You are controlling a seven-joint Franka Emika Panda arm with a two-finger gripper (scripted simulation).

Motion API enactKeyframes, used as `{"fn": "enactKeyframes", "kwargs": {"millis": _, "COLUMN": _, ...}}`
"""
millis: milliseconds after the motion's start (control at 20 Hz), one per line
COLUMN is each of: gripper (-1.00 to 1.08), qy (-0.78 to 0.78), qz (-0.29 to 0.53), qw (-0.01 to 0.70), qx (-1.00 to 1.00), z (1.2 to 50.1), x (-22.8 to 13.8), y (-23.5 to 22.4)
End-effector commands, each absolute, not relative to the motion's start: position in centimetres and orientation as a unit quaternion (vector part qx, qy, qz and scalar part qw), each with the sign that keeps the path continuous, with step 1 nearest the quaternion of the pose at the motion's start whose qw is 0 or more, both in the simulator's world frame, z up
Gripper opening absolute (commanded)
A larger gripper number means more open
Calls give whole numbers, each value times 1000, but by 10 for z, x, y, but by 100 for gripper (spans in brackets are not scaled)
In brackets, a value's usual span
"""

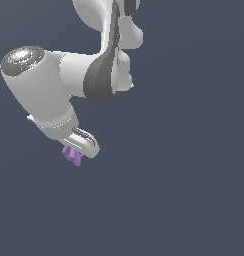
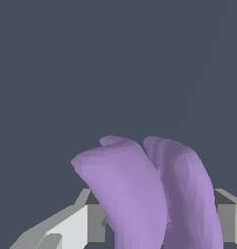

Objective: Pick up the object and move it to a goal position.

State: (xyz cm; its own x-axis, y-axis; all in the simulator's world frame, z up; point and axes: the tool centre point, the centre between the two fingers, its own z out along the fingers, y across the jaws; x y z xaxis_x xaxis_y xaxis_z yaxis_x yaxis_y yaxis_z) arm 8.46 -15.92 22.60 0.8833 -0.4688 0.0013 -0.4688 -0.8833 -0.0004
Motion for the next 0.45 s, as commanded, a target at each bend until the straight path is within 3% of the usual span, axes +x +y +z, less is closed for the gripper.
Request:
{"fn": "enactKeyframes", "kwargs": {"millis": 0, "gripper": -100, "qy": 241, "qz": 0, "qw": 0, "qx": -971, "z": 234, "x": 84, "y": -168}}
{"fn": "enactKeyframes", "kwargs": {"millis": 400, "gripper": -100, "qy": 241, "qz": 0, "qw": 0, "qx": -971, "z": 237, "x": 86, "y": -171}}
